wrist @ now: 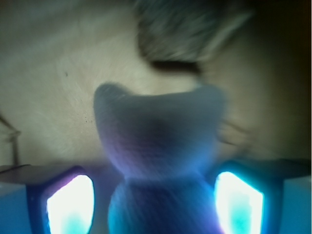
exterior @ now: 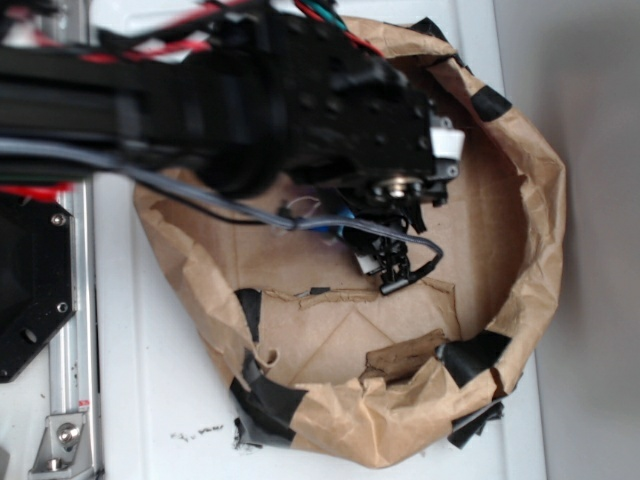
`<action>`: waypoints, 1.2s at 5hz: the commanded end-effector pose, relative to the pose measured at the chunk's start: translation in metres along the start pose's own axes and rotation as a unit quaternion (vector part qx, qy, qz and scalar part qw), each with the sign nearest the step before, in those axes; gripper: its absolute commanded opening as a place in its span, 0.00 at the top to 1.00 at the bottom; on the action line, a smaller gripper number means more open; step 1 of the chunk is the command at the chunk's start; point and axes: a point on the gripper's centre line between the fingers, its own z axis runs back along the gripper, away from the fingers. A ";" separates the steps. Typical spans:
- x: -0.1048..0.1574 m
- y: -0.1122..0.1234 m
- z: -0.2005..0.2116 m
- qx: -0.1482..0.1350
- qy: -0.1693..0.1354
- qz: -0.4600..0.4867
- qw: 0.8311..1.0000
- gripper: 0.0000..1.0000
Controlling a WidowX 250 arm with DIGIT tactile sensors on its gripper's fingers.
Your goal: Grab the gray animal.
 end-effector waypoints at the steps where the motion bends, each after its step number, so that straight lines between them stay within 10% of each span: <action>1: 0.022 -0.018 0.015 -0.016 -0.028 -0.025 0.999 1.00; 2: 0.024 -0.037 0.068 -0.082 -0.047 -0.110 0.989 1.00; 4: -0.015 -0.021 0.139 -0.008 -0.055 -0.171 0.984 1.00; 6: -0.031 -0.008 0.160 -0.001 -0.055 -0.194 0.980 1.00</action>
